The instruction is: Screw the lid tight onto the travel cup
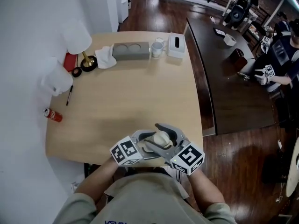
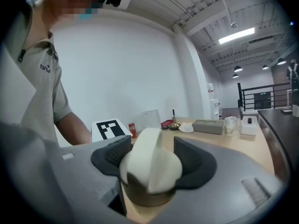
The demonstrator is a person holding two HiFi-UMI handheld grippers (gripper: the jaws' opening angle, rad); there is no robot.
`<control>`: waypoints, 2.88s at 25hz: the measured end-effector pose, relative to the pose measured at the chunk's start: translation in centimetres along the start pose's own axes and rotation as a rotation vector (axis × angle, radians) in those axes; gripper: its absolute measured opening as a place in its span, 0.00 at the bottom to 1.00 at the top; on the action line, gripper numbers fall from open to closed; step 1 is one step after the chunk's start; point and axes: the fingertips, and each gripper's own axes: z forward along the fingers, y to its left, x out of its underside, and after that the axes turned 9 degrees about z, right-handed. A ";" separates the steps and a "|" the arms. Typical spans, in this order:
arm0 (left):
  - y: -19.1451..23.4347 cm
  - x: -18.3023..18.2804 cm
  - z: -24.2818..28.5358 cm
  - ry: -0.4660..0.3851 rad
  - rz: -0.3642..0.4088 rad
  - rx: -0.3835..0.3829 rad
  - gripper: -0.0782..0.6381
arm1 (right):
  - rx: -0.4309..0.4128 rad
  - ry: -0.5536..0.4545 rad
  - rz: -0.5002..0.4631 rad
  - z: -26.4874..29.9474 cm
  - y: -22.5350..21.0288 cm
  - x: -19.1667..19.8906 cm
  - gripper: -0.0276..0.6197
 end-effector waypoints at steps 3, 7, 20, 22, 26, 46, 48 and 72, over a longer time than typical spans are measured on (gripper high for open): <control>1.1 0.3 -0.9 -0.009 -0.037 -0.017 0.69 | 0.022 0.003 -0.014 0.1 -1.0 -0.1 0.49; 2.9 0.4 -1.9 -0.039 -0.084 -0.089 0.64 | 0.109 0.006 -0.039 0.4 -3.1 0.4 0.49; 6.4 1.5 -7.0 -0.125 -0.217 -0.411 0.46 | 0.254 0.060 -0.032 2.0 -6.4 5.6 0.49; 6.4 1.6 -7.6 -0.139 -0.226 -0.439 0.43 | 0.267 0.054 -0.028 1.9 -6.5 5.8 0.49; 6.5 2.0 -8.5 -0.154 -0.241 -0.479 0.42 | 0.285 0.040 -0.031 1.9 -6.5 5.9 0.49; 4.0 -0.8 -14.7 -0.325 -0.246 -0.549 0.30 | 0.373 0.022 0.019 -4.8 -1.7 3.8 0.56; 3.5 -1.3 -15.8 -0.348 -0.229 -0.560 0.13 | 0.438 -0.025 0.079 -6.8 -0.5 3.1 0.56; -16.2 -9.9 -3.9 -0.279 -0.126 -0.653 0.11 | 0.409 -0.190 0.061 -20.4 8.2 5.1 0.04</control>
